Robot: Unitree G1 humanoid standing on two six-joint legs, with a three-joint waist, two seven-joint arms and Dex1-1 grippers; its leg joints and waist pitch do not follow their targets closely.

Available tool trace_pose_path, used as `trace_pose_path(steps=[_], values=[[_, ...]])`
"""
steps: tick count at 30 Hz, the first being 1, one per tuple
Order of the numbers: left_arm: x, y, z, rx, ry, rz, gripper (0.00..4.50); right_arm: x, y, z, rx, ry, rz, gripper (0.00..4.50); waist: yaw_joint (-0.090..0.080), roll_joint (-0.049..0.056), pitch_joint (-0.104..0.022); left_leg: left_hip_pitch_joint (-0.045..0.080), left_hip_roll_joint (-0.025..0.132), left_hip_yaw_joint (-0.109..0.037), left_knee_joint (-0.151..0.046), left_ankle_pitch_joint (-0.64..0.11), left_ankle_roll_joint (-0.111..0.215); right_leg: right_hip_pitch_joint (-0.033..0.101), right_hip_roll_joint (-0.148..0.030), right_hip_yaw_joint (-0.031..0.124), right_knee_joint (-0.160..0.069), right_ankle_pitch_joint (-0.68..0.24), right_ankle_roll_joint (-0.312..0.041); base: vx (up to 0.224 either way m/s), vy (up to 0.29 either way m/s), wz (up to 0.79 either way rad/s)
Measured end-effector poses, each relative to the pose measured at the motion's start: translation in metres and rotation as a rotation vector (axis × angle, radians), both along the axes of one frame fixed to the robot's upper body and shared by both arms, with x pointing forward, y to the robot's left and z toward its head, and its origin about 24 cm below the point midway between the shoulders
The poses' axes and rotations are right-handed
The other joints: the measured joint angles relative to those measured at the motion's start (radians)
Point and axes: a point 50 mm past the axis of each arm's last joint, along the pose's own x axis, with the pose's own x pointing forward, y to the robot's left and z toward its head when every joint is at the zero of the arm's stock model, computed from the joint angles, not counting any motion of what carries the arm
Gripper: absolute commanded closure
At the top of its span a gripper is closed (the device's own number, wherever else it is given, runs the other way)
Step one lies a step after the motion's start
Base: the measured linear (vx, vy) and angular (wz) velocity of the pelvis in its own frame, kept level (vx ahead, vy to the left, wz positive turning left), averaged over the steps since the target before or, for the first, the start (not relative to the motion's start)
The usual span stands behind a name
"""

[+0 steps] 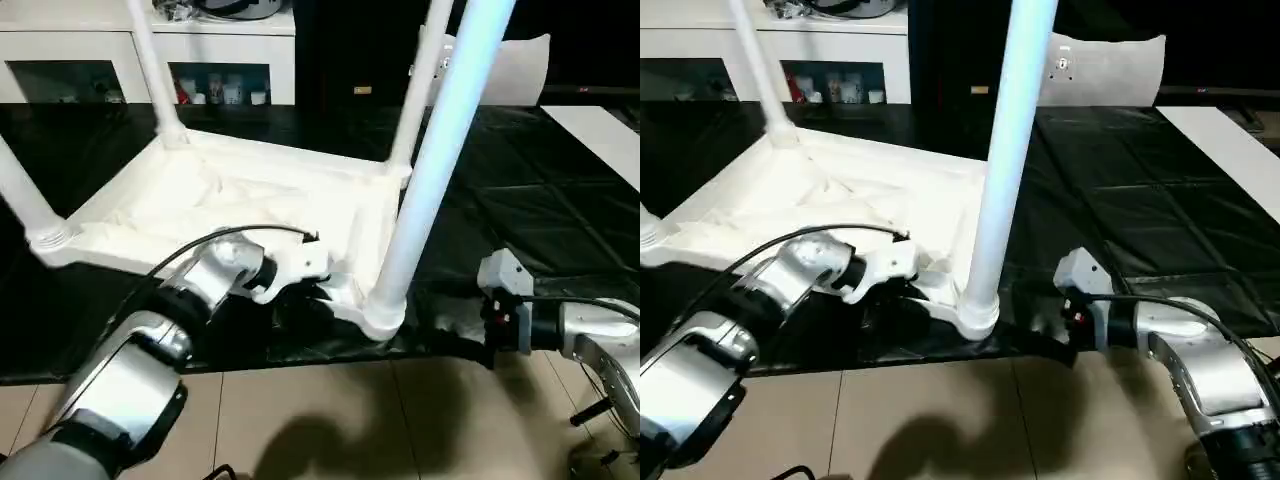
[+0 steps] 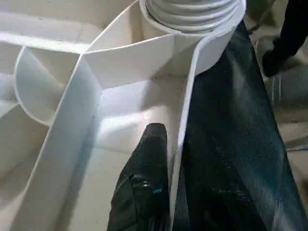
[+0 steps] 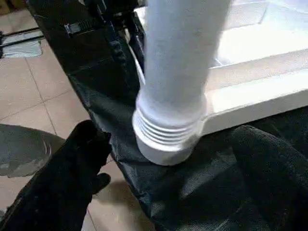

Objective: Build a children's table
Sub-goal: Rotate table base

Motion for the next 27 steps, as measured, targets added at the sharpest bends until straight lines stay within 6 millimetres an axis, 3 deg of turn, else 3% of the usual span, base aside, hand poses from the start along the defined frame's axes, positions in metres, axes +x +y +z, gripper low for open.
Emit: trace_pose_path(steps=[8,14,22,24,27], values=[[0.006,-0.004,0.000,-0.015,0.007,0.142,4.44,0.004,-0.001,-0.001,-0.002,-0.014,-0.024,0.00,-0.008,0.001,-0.001,0.000,0.000,0.001,-0.001,0.000,0.001,0.000,0.000,0.000,-0.002,0.000,0.000,0.000,0.000,0.00],[-0.001,-0.007,-0.004,-0.065,-0.034,0.117,4.47,0.009,0.001,0.000,-0.009,-0.053,-0.051,0.00,-0.006,0.009,-0.005,0.000,0.000,0.002,-0.002,-0.001,0.003,0.001,-0.001,0.000,-0.004,0.000,0.000,0.000,0.000,0.00],[-0.009,-0.004,-0.006,-0.096,-0.120,0.057,4.47,0.010,-0.001,-0.002,-0.005,-0.036,-0.057,0.00,-0.002,0.009,-0.005,0.000,0.000,0.002,-0.004,-0.001,0.003,0.001,-0.001,0.000,-0.005,0.000,0.000,0.000,0.000,0.00],[-0.008,-0.004,-0.006,-0.099,-0.121,0.065,3.93,0.009,-0.001,-0.003,-0.002,-0.030,-0.048,0.00,-0.001,0.009,-0.005,0.000,0.000,0.003,-0.004,-0.001,0.003,0.001,-0.001,0.000,-0.005,0.000,0.000,0.000,0.000,0.00],[-0.009,-0.002,-0.006,-0.140,-0.127,0.087,3.87,0.009,-0.001,-0.003,0.000,-0.027,-0.047,0.00,0.001,0.006,-0.004,0.000,0.000,0.003,-0.004,-0.001,0.003,0.000,-0.001,0.000,-0.005,0.000,0.000,0.000,0.000,0.00]])
